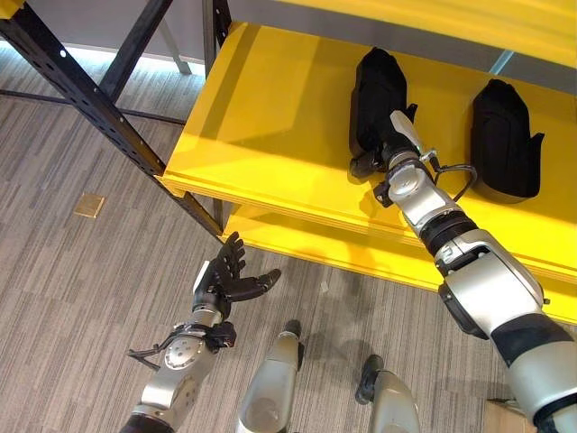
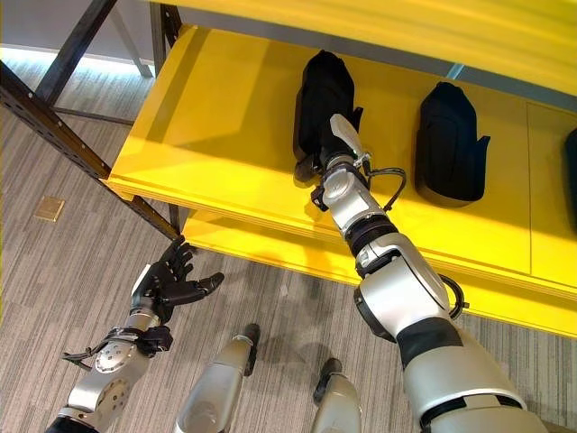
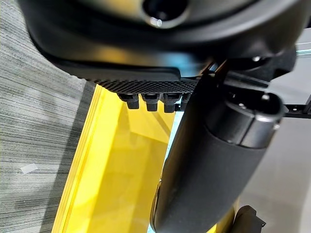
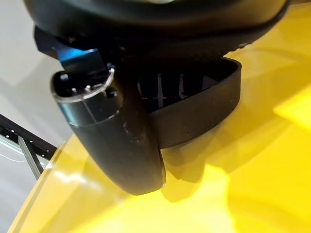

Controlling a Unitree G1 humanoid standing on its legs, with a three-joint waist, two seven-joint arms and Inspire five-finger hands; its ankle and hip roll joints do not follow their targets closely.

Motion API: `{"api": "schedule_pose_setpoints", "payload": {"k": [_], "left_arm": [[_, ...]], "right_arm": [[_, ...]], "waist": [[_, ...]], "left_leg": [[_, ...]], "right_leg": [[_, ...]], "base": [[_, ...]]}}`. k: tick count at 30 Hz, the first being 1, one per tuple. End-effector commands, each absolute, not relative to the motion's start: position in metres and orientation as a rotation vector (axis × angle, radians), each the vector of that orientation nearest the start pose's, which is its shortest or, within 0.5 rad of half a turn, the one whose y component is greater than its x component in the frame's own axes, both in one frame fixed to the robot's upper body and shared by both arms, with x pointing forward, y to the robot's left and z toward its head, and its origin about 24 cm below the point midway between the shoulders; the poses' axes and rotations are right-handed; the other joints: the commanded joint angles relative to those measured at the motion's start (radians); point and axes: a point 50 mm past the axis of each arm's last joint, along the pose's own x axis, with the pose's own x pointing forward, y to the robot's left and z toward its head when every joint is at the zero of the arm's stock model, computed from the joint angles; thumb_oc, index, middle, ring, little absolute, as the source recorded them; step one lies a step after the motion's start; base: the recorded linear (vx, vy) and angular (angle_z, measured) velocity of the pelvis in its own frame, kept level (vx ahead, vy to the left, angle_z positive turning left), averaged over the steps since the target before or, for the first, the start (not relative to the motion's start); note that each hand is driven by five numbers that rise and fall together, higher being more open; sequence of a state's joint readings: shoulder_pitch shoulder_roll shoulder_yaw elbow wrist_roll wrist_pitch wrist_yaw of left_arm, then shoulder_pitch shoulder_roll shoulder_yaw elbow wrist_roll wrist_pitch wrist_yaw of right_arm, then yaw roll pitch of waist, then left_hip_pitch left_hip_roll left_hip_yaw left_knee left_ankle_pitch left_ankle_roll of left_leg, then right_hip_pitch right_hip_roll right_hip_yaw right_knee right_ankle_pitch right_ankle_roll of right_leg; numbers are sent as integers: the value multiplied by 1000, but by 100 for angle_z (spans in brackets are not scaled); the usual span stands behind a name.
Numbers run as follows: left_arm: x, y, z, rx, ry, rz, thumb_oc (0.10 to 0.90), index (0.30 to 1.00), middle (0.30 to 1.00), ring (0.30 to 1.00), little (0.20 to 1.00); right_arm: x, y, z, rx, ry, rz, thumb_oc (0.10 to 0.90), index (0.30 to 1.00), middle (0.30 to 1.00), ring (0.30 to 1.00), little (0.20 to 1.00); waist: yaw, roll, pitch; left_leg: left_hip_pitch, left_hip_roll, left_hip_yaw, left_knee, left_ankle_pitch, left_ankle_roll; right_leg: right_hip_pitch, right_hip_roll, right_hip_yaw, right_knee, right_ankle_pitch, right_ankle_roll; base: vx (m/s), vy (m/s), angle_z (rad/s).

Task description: Move parts from the plastic box to the shelf.

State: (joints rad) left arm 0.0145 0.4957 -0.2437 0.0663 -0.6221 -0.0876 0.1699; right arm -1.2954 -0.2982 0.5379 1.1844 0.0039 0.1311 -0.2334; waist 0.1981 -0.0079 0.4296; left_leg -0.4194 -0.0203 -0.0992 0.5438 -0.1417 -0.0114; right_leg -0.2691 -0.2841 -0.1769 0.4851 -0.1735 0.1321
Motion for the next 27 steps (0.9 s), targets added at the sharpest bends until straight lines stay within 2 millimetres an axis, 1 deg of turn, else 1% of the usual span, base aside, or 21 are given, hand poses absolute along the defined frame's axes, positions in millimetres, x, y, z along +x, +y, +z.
{"api": "schedule_pose_setpoints", "payload": {"k": [1,9,14,21,23,24,27], "left_arm": [[250,199,67,-93,-76,-61,900,1000,1000,1000,1000],[250,197,66,-83,-71,-70,900,1000,1000,1000,1000],[250,198,65,-76,-71,-69,900,1000,1000,1000,1000],[250,197,64,-68,-65,-73,900,1000,1000,1000,1000],[250,198,64,-65,-64,-74,900,1000,1000,1000,1000],[250,198,65,-63,-65,-74,900,1000,1000,1000,1000],[250,198,64,-65,-64,-73,900,1000,1000,1000,1000]], "right_arm": [[432,-123,228,-733,-131,-114,400,300,300,300,300],[432,-125,215,-697,-76,-113,400,300,300,300,300],[432,-122,211,-658,-69,-101,400,300,300,300,300],[431,-117,213,-665,-84,-89,400,300,300,300,300],[431,-117,214,-687,-87,-88,676,687,687,687,687],[431,-116,213,-699,-86,-85,900,1000,1000,1000,1000],[432,-119,213,-732,-81,-87,900,1000,1000,1000,1000]], "waist": [[17,-5,-61],[18,-3,-59],[20,-4,-58],[21,-5,-56],[22,-4,-56],[22,-4,-57],[24,-3,-57]], "left_leg": [[-6,86,-55,60,-124,-10],[-2,88,-55,59,-122,-12],[-1,89,-56,57,-121,-12],[-2,89,-57,57,-120,-11],[-3,89,-57,58,-120,-10],[-2,88,-58,57,-120,-10],[-4,86,-60,57,-120,-9]], "right_leg": [[65,-19,54,-75,12,-12],[65,-16,54,-71,9,-10],[68,-14,50,-74,9,-10],[69,-15,49,-72,9,-10],[69,-15,48,-71,9,-9],[69,-15,48,-71,8,-9],[69,-15,47,-72,9,-9]], "base": [[0,0,0],[0,0,0],[0,0,0],[0,0,0],[0,0,0],[0,0,0],[0,0,0]]}}
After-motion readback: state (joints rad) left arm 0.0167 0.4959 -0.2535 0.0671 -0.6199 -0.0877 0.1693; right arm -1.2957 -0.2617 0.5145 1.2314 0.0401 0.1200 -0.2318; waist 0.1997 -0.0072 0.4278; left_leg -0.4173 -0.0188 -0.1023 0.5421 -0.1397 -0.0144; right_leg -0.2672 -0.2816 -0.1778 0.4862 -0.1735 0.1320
